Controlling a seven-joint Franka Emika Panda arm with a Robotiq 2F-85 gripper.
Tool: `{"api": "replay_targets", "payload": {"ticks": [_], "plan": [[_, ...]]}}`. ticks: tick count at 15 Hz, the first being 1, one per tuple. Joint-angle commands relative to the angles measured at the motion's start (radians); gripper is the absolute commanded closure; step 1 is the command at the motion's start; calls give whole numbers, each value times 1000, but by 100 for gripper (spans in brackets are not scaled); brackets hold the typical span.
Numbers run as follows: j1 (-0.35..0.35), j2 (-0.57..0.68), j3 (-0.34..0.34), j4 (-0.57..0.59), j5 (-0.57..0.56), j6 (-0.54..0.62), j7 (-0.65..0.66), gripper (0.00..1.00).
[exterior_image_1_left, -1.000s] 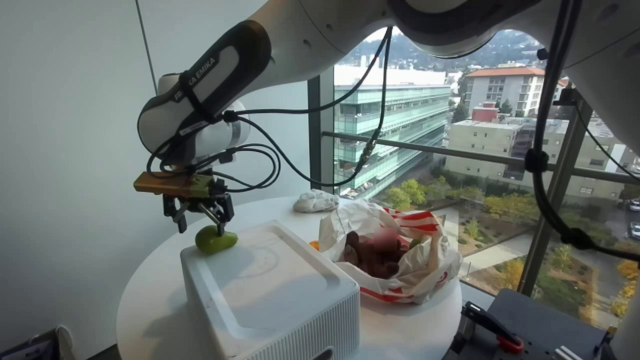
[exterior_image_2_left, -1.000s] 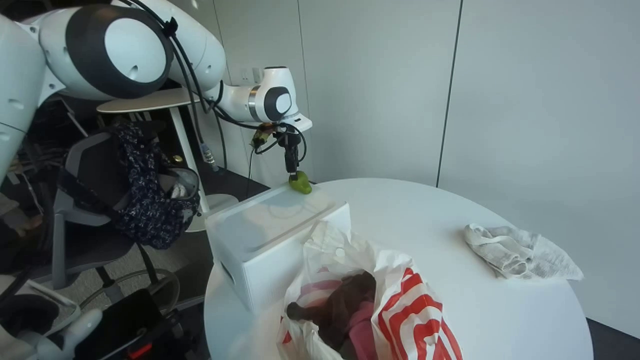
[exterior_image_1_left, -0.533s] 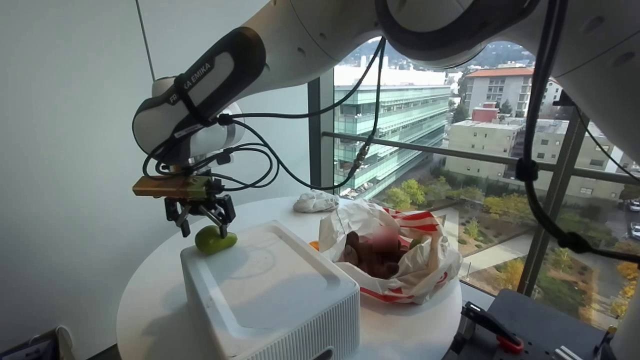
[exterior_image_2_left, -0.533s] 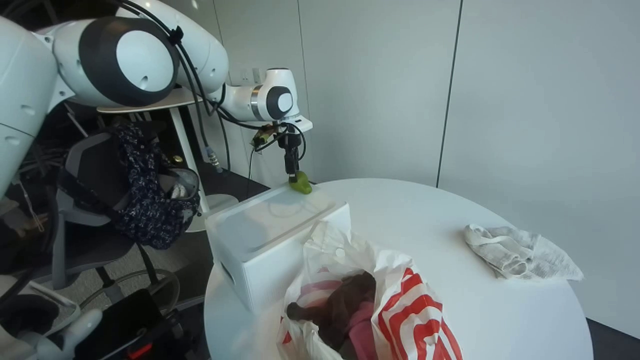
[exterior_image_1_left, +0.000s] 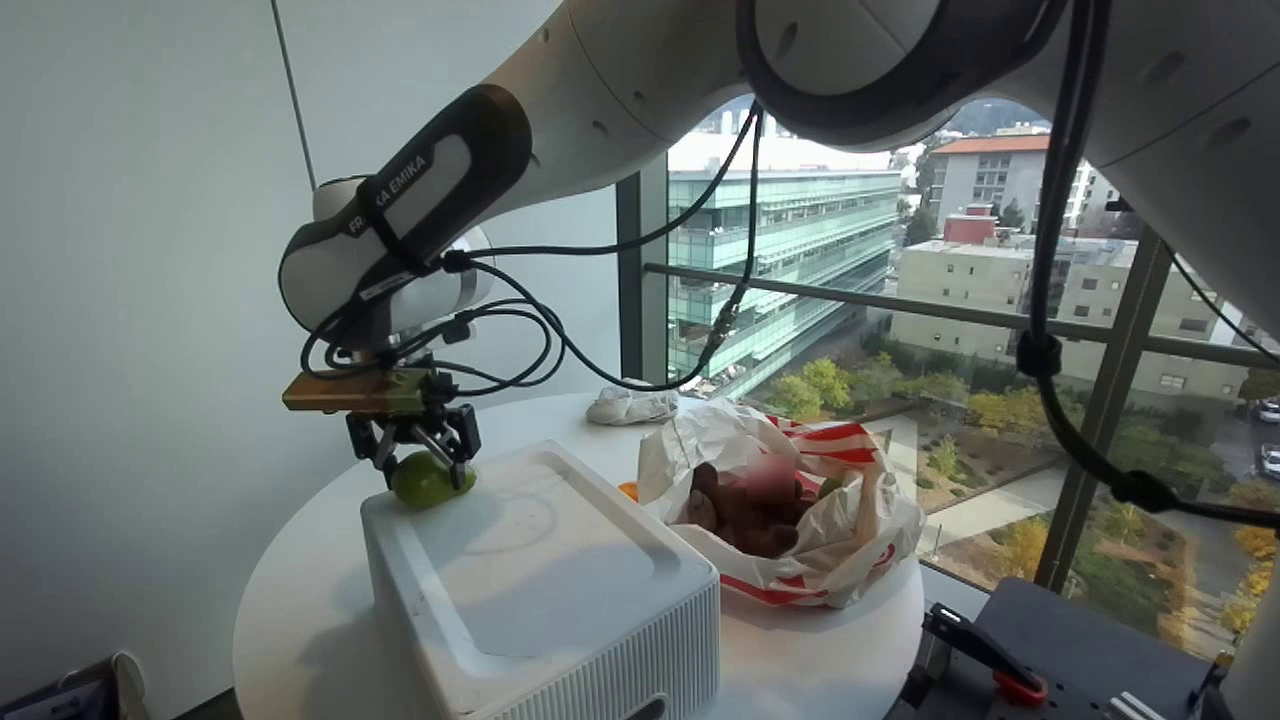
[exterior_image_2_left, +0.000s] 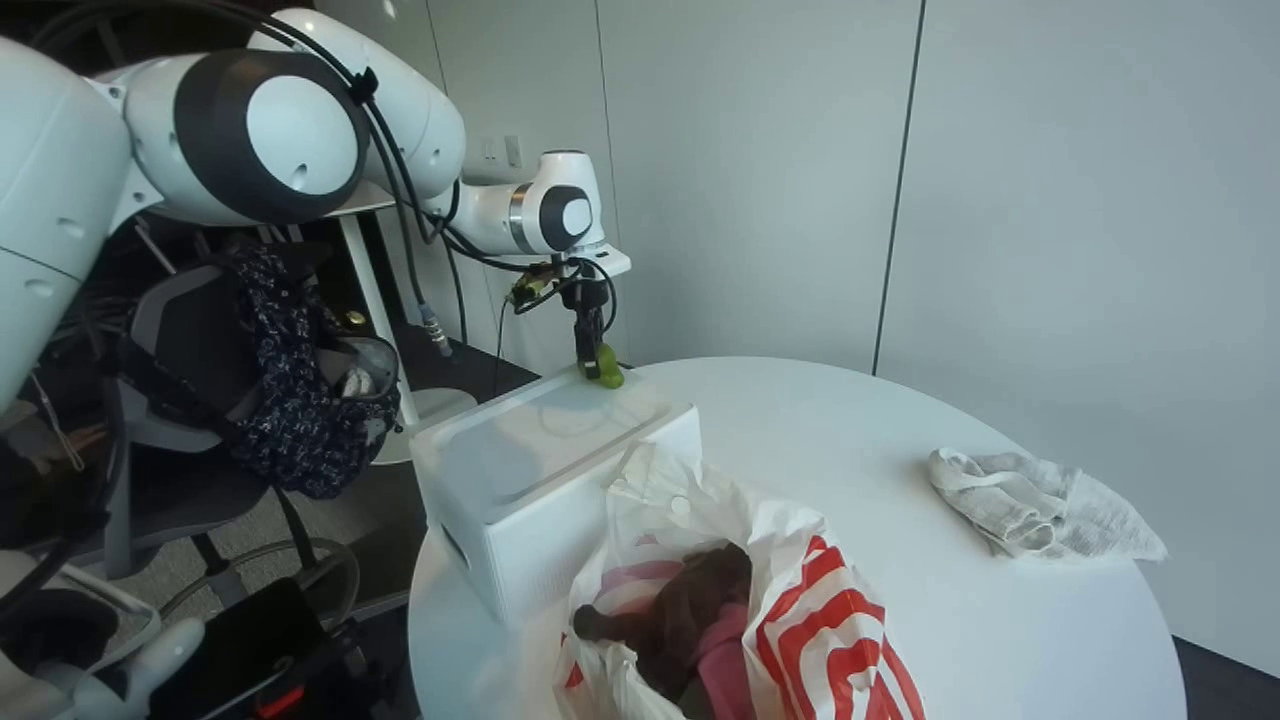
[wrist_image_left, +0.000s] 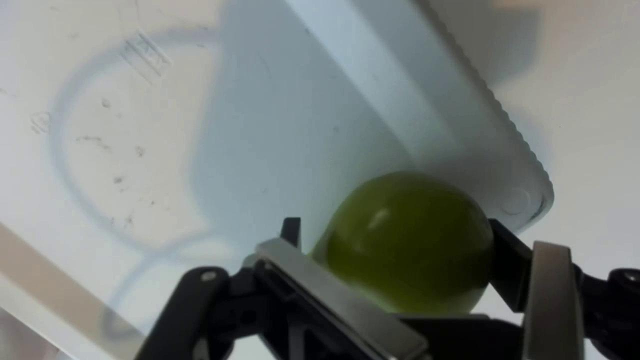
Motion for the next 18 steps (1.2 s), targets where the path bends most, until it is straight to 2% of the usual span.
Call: {"api": "replay_targets", "payload": {"ticks": [1,2,9,14,18], "plan": [[5,13,-5,37,-13,-22,14,42],[6,5,-5,31,-15,-22,13,50],[-1,-143,-30,-86,-41,-53,27,50],[-58,-379,-30,-295,-38,-87,19,50],[-129,-577,6,-497,-5,-105,-69,50]]}}
